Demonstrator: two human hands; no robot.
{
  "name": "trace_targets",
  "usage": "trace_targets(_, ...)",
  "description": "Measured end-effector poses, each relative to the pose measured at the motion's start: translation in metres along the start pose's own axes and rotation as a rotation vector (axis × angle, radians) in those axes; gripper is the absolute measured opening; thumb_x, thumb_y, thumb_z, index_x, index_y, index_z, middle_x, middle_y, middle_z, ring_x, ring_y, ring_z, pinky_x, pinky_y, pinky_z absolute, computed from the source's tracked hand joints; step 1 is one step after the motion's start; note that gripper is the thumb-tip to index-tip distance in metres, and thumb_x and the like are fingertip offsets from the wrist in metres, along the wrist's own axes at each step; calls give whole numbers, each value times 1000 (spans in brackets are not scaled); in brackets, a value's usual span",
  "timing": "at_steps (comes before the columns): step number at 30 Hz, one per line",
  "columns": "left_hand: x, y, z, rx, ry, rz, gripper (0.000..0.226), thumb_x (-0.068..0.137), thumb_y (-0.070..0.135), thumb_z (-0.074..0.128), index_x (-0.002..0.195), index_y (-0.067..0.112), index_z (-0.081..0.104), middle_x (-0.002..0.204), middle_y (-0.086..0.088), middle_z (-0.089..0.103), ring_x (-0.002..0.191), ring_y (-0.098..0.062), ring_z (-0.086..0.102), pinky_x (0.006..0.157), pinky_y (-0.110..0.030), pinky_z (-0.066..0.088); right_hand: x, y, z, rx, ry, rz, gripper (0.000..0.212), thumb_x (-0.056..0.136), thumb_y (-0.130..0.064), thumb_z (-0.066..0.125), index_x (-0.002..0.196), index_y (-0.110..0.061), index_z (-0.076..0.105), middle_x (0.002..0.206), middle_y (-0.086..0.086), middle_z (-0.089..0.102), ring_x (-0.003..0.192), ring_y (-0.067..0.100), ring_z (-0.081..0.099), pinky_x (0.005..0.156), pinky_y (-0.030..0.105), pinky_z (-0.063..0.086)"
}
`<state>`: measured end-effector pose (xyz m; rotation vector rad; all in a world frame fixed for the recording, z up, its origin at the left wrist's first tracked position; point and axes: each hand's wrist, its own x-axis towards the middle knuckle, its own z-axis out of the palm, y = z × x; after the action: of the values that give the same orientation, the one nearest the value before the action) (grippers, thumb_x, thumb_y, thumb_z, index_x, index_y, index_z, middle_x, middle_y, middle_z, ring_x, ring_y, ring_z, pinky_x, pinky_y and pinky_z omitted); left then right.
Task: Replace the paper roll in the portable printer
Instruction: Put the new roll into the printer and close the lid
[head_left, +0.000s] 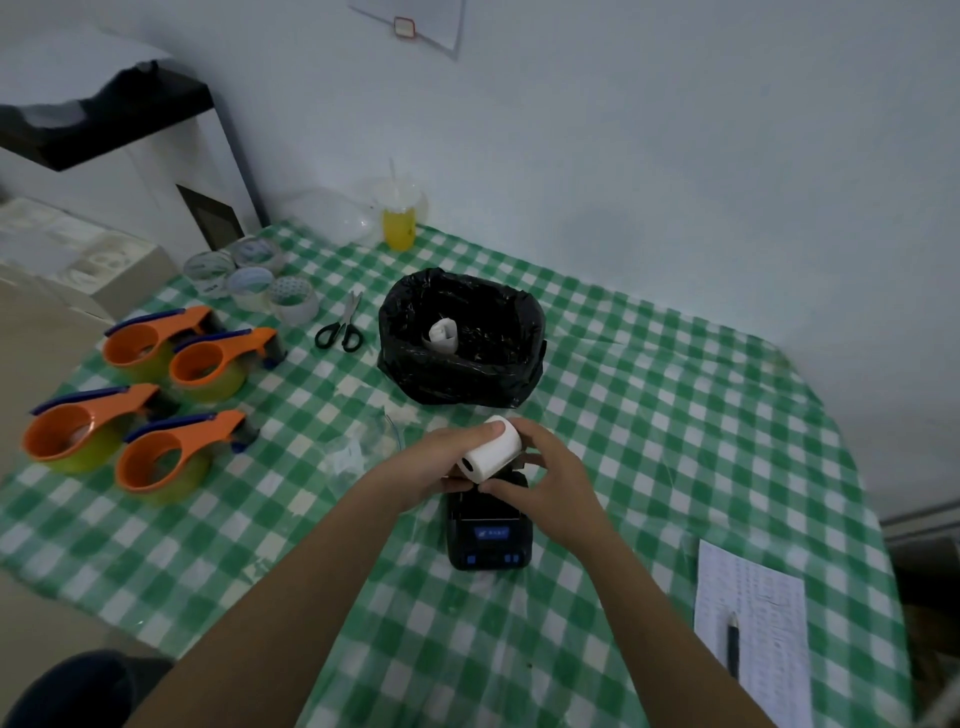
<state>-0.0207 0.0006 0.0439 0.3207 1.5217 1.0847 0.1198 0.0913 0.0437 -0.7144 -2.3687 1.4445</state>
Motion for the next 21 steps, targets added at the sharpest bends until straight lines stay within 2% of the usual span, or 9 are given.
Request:
trace_targets(3, 5, 2, 3, 32, 104, 5, 60, 79, 56, 60, 119, 13, 51, 107, -7, 63, 97, -22, 63, 90, -37, 54, -3, 5, 6, 1, 42, 27, 63, 72, -27, 79, 125, -32, 45, 119, -16, 52, 107, -2, 50, 87, 13, 44)
trace_targets(6, 5, 2, 7, 85, 168, 45, 45, 83, 52, 56, 106, 14, 49, 97, -4, 59, 89, -21, 62, 87, -37, 55, -6, 6, 11, -5, 65, 38, 59, 74, -27, 77, 121, -37, 42, 113, -22, 51, 104, -12, 48, 83, 3, 43)
trace_targets(8, 4, 2, 9, 132, 177, 63, 40, 85, 52, 53, 101, 15, 49, 98, -4, 57, 88, -21, 60, 85, -35, 55, -7, 7, 14, -3, 83, 49, 56, 75, -30, 75, 118, -39, 40, 109, -29, 47, 103, -12, 48, 80, 2, 42)
trace_targets(11, 4, 1, 9, 178, 152, 53, 44, 87, 51, 51, 111, 15, 48, 111, -8, 57, 94, -20, 60, 82, -30, 52, -7, 10, 17, 13, 116, 74, 53, 75, -35, 74, 118, -37, 42, 110, -24, 50, 104, -3, 51, 81, 9, 44)
trace_targets(14, 3, -1, 9, 124, 99, 29, 43, 88, 43, 54, 119, 14, 46, 119, -11, 58, 103, -23, 62, 83, -29, 56, -7, 13, 18, -1, 138, 88, 54, 75, -37, 74, 121, -31, 46, 113, -14, 53, 103, 1, 52, 85, 19, 48)
trace_targets(17, 4, -3, 9, 76, 104, 53, 43, 87, 38, 59, 119, 12, 47, 122, -15, 58, 100, -25, 65, 74, -26, 59, -7, 15, 17, -46, 137, 108, 65, 75, -38, 74, 130, -25, 41, 120, -12, 51, 107, 5, 51, 92, 25, 50)
trace_targets(19, 5, -4, 9, 38, 111, 63, 42, 86, 36, 60, 117, 10, 48, 121, -16, 59, 95, -24, 66, 71, -25, 59, -7, 16, 14, -73, 125, 89, 72, 75, -36, 73, 135, -26, 36, 124, -12, 48, 108, 5, 51, 91, 24, 49)
trace_targets(21, 6, -6, 9, 2, 99, 68, 35, 86, 34, 60, 110, 10, 51, 118, -15, 60, 91, -22, 65, 71, -27, 58, -5, 17, 7, -120, 117, 0, 57, 77, -27, 73, 126, -23, 45, 120, -12, 48, 104, 5, 52, 88, 23, 49)
